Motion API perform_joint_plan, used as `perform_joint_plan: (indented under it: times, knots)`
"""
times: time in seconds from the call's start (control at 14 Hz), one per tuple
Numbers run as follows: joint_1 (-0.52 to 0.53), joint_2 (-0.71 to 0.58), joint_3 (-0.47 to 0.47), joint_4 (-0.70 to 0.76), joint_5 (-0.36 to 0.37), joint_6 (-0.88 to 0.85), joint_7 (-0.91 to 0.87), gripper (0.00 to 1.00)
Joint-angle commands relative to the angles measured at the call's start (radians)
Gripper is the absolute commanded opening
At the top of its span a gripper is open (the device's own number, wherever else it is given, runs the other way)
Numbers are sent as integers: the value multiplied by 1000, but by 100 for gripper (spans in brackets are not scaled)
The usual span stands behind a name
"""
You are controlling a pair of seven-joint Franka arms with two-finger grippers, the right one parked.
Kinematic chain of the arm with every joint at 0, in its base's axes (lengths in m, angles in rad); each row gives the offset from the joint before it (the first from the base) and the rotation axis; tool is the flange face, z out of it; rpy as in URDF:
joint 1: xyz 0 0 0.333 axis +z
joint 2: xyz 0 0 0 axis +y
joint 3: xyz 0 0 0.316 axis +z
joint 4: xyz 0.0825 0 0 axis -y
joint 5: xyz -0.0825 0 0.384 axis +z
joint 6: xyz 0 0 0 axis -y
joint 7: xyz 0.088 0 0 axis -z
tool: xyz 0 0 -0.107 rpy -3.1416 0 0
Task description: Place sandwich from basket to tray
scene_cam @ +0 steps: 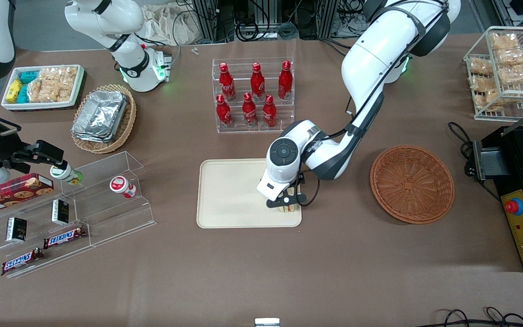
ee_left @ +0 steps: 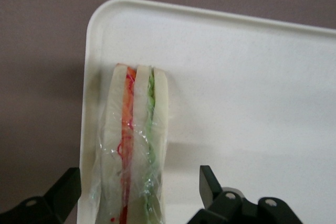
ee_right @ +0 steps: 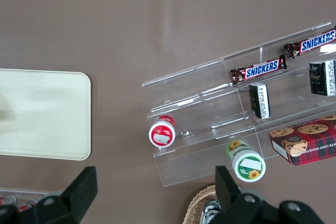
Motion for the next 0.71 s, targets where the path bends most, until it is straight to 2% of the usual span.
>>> perform_joint_plan:
  times: [0.0,0.36,0.64]
  knots:
    - [2,-54,7,14,64,-48,-5,100]
    - [88,-287,2,15,56,-281,57,100]
    - [258,-480,4,8,-92,-436,289,100]
